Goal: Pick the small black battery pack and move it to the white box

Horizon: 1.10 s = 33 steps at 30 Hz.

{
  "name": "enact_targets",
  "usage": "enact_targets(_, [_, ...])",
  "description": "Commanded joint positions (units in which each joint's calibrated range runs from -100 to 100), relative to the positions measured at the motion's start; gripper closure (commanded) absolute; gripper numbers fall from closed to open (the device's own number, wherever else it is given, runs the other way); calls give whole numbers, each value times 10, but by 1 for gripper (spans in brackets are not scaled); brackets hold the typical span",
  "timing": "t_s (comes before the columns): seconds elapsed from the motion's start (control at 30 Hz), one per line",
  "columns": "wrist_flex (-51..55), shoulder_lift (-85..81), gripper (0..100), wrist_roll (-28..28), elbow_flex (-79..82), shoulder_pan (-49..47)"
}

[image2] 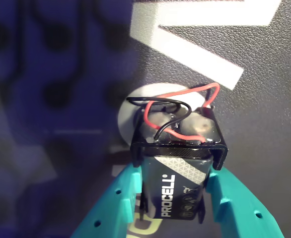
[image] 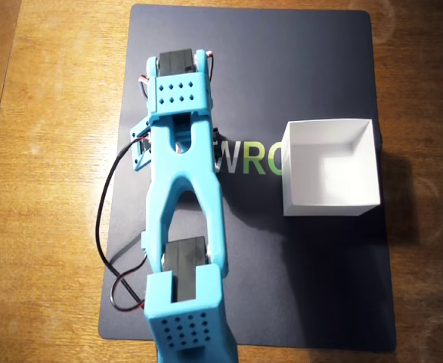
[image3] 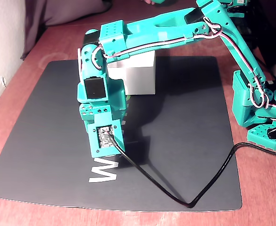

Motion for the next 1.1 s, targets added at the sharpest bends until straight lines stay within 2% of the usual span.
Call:
enact_targets(0.0, [0, -20, 92, 4, 1, 23])
enact_targets(0.27, [-1, 18, 92, 27, 2, 39])
enact_targets(0.57, [2, 63, 92, 28, 2, 39])
enact_targets(0.73, [2, 68, 87, 28, 2, 40])
enact_targets(1.07, [4, 55, 93, 26, 2, 40])
